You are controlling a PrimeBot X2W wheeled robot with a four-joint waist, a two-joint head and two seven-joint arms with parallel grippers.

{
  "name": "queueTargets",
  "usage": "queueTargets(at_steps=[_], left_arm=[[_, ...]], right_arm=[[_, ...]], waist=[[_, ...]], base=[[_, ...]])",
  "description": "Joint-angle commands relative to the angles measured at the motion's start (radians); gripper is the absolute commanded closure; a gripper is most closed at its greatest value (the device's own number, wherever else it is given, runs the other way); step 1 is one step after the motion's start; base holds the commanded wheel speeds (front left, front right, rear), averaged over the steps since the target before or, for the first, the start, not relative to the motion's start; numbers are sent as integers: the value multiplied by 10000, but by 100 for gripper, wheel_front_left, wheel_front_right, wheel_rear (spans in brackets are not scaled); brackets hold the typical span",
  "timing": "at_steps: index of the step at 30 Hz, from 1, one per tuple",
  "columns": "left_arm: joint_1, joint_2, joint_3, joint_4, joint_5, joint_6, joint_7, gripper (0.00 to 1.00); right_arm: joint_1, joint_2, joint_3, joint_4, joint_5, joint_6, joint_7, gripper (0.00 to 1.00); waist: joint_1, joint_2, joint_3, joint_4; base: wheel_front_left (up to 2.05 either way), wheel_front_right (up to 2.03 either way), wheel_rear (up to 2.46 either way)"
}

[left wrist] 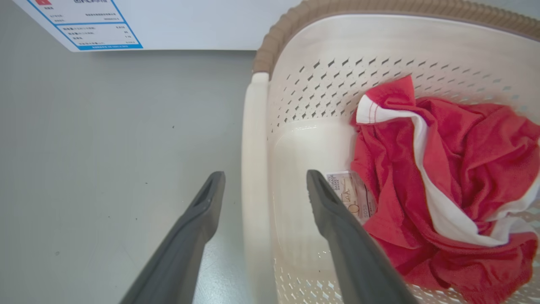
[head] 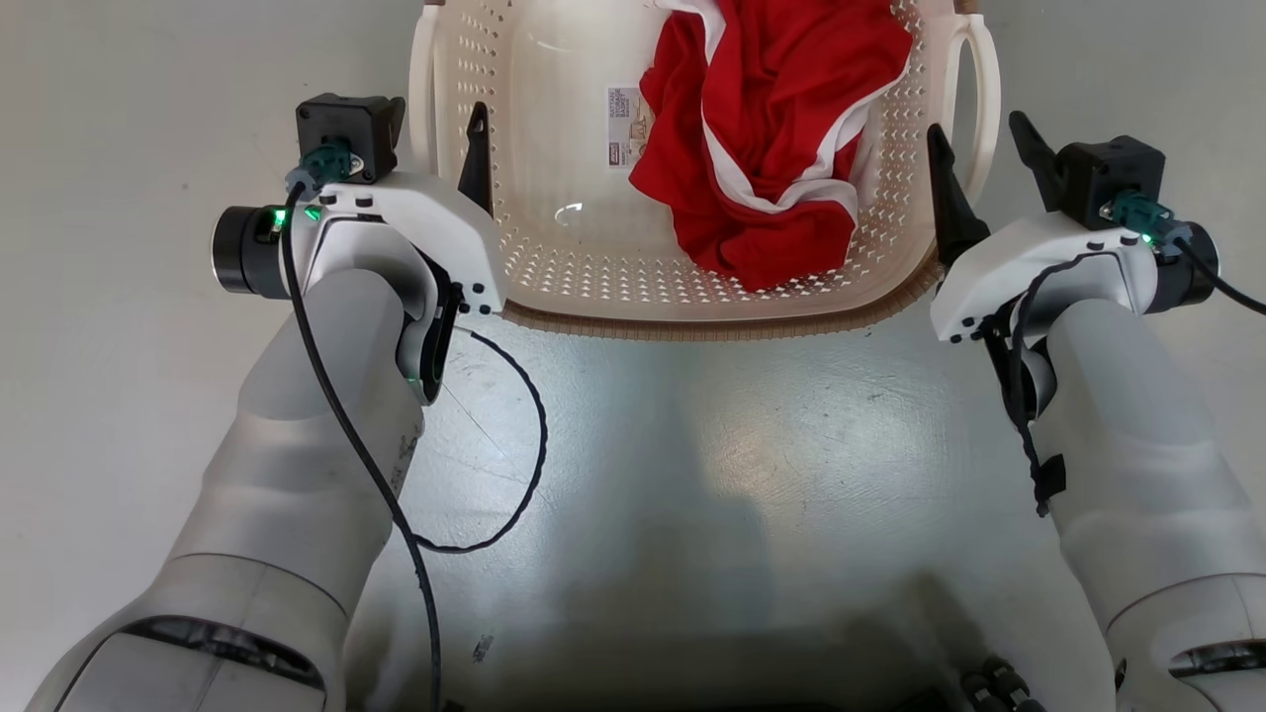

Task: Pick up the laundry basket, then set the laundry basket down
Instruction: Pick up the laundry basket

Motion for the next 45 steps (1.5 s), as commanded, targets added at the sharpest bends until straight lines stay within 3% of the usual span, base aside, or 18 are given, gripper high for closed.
queueTargets(at_steps=[1,32,33,34,35,45], left_arm=[[0,225,84,-35,-49,89,-63,0],[-281,225,-736,196,-593,148,-63,0],[-290,225,-788,232,-587,112,-63,17],[-305,225,-827,260,-594,85,-63,73],[-313,225,-856,273,-623,48,-63,100],[-272,225,-1176,247,-951,98,-63,100]], right_arm=[[221,118,229,-18,107,62,-134,0],[69,118,984,178,799,62,-134,0],[62,118,989,186,829,62,-134,0],[57,118,1000,202,865,62,-134,84],[61,118,1037,266,913,62,-134,100],[26,118,1343,521,1220,62,-134,100]], waist=[[0,0,39,4],[0,0,273,107],[0,0,282,103],[0,0,291,101],[0,0,295,105],[0,0,231,95]], base=[[0,0,0],[0,0,0],[0,0,0],[0,0,0],[0,0,0],[0,0,0]])
